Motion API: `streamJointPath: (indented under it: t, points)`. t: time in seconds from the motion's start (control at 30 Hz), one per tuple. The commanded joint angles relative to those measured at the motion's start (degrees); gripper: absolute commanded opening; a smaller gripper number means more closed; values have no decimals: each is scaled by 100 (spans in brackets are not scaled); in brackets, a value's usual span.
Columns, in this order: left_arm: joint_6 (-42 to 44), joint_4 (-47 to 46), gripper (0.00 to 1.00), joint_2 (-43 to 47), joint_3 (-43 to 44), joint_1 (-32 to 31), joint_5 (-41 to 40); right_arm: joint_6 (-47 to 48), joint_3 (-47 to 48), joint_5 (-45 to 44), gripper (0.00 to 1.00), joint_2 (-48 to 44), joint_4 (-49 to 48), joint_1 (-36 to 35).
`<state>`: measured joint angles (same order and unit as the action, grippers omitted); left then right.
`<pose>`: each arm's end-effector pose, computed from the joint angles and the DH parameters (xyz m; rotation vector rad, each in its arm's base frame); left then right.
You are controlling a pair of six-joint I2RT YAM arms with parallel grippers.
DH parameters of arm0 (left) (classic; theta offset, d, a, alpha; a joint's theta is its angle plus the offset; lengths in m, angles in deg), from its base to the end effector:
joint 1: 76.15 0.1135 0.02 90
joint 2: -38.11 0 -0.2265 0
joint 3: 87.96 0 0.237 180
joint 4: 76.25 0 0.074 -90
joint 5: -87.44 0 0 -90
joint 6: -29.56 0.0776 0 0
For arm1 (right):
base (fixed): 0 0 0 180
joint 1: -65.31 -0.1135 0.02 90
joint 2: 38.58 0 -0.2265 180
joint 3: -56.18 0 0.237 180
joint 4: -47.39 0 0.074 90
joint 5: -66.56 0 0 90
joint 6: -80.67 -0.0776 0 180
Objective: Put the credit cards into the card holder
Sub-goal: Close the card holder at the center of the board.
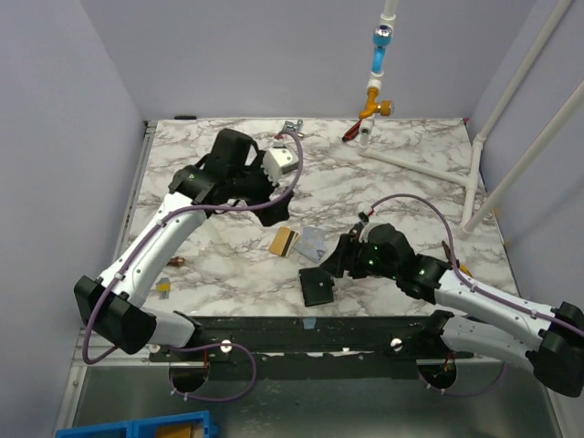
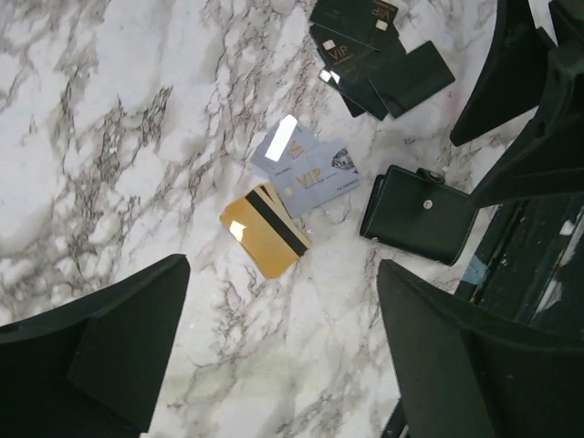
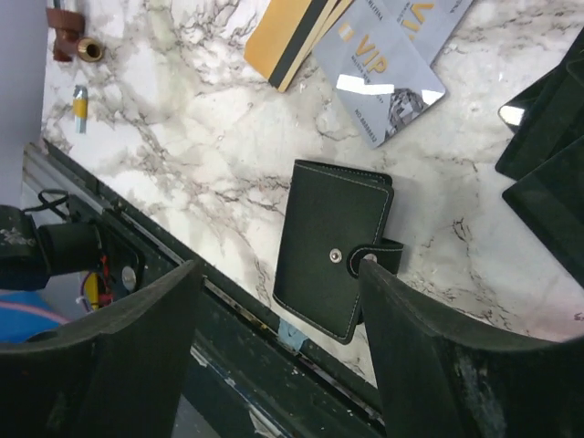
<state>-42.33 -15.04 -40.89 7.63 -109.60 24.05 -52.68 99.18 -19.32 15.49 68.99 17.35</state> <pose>0.2361 -0.1977 0.3028 1.2222 2.0003 -0.6769 0.1613 0.1873 0.1697 -0.1385 2.3095 0.9625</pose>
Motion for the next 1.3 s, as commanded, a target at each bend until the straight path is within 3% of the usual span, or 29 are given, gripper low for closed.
streamJointPath:
  t: [0.0, 0.13, 0.2, 0.33, 0.47, 0.63, 0.7, 0.8, 0.93, 1.1, 1.27]
  points:
    - [-305, 572, 79, -113, 7, 561, 864, 65, 642, -390, 74, 438, 1022, -36]
    - [-182, -421, 78, 512, -770, 383, -163, -34, 1245, -645, 72, 992, 1880, -29]
    - [-152, -800, 70, 671, -995, 433, -723, -105, 1543, -837, 68, 1165, 2307, -34]
    - [-115, 543, 73, -361, -277, 1120, 155, -137, 1989, -1037, 69, 1291, 2805, -13]
    - [54, 359, 98, 124, -810, 1031, 283, -136, 2222, -881, 70, 1573, 3033, 0]
    - [399, 739, 98, 20, -1009, 965, 816, -70, 2503, -551, 62, 2232, 3141, 7]
    - [393, 612, 99, 82, -1315, 813, 851, 3, 2644, -456, 61, 2505, 3189, 10]
    - [304, -650, 99, 898, -2353, 383, 390, 121, 2923, -271, 59, 2917, 3439, 6]
    - [500, -1539, 99, 1433, -3244, -110, 625, 230, 2962, -29, 56, 3134, 3502, 6]
    - [683, -2090, 97, 1387, -3588, -848, 493, 250, 2967, 209, 54, 3349, 3574, 5]
    - [786, -2669, 83, 1025, -3511, -1353, 268, 144, 2910, 357, 52, 3496, 3449, 9]
